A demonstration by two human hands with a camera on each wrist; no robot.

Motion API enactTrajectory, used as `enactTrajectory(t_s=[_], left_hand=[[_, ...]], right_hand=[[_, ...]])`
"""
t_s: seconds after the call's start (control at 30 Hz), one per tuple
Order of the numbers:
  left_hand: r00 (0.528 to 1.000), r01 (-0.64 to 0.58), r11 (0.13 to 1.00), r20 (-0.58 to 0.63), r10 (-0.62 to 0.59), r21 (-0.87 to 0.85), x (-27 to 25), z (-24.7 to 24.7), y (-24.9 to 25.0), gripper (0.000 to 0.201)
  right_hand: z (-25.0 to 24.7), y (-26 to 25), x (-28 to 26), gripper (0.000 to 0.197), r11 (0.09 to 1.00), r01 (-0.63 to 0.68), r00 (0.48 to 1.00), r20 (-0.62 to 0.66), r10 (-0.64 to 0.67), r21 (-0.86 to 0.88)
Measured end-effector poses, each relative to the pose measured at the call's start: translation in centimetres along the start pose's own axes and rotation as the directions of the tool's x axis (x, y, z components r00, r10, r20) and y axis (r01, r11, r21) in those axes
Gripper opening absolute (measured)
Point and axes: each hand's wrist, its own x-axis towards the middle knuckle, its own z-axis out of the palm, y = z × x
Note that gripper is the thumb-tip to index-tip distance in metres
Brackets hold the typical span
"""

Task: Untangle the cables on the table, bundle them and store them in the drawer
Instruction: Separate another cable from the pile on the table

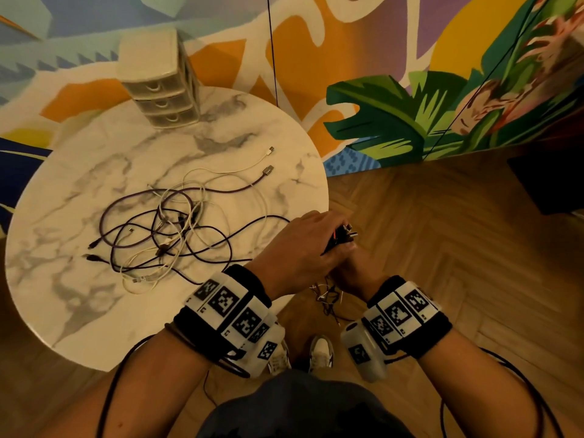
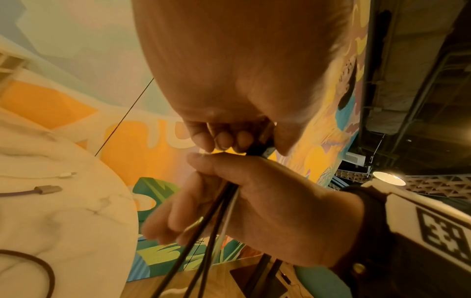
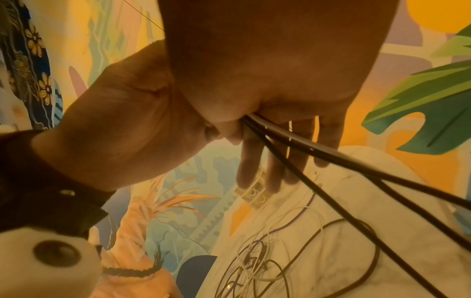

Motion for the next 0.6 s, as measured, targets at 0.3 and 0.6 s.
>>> enactTrajectory(t_s=[0.3, 0.6], left_hand=[[0.977, -0.135, 0.987, -0.175, 0.118, -0.083, 2.1, 0.3, 0.0, 0.038], [0.968, 0.219, 0.586, 0.098, -0.231, -0.780, 5.1, -0.3, 3.1, 0.033]], right_hand=[[-4.5, -0.5, 2.3, 0.032, 0.992, 0.057, 0.956, -0.279, -0.088, -0.116], [-6.4, -0.6, 0.6, 0.044, 0.887, -0.032, 0.999, 0.030, 0.020, 0.460]])
